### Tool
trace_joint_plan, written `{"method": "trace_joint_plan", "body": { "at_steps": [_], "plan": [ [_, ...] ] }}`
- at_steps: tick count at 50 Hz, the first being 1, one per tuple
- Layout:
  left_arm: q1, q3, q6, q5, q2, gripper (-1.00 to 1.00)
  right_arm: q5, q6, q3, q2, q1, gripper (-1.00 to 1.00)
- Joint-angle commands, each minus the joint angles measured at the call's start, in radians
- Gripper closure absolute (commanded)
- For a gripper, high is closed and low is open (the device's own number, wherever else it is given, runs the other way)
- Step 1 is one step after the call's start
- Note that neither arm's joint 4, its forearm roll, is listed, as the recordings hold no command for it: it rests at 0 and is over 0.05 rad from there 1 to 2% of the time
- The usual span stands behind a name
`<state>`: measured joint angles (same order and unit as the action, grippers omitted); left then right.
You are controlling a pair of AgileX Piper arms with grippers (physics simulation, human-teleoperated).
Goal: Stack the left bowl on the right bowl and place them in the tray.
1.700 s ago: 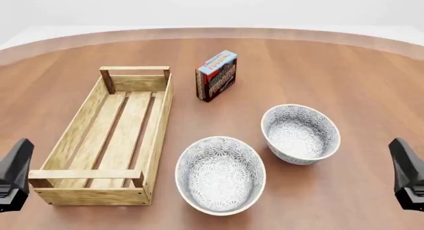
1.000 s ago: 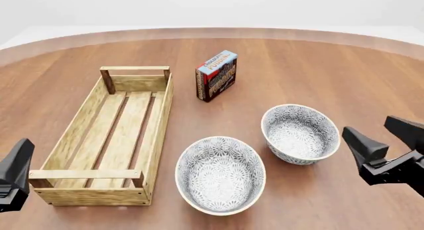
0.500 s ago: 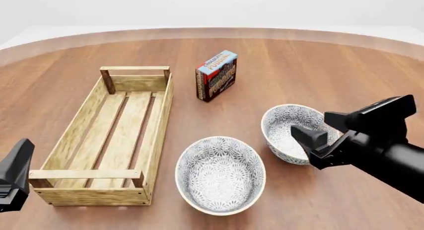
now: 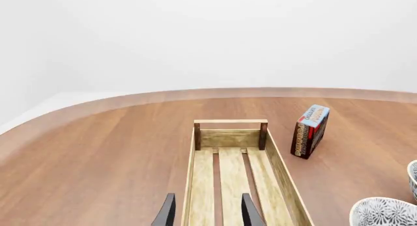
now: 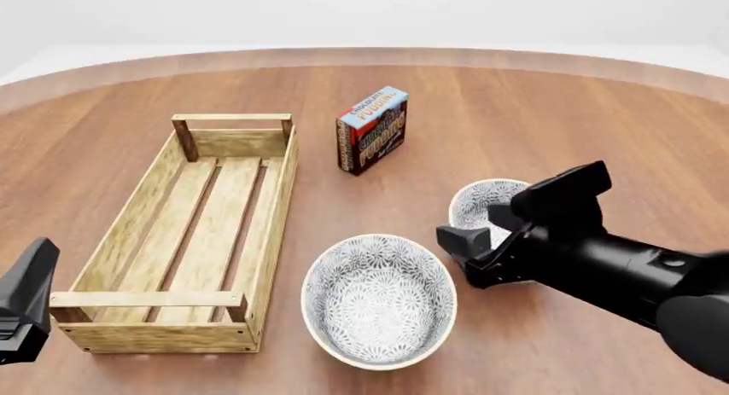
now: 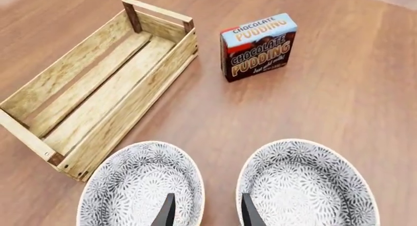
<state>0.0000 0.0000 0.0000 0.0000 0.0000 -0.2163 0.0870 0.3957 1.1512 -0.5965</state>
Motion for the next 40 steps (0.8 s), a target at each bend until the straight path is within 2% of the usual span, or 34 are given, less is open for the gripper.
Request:
{"method": "trace_joint_plan", "body": {
  "at_steps": [1,10,40],
  "plan": [
    [0.0,0.0,0.0,0.0,0.0,-1.0,-0.023,0.025,0.017,0.074,-0.042,-1.0],
    [0.0,0.0,0.0,0.0,0.0,-1.0,-0.033,0.031,0.02,0.114,-0.051,-1.0],
    [0.0,0.0,0.0,0.0,0.0,-1.0,-0.159,0.089,0.01,0.301,-0.096,-1.0]
  ]
}}
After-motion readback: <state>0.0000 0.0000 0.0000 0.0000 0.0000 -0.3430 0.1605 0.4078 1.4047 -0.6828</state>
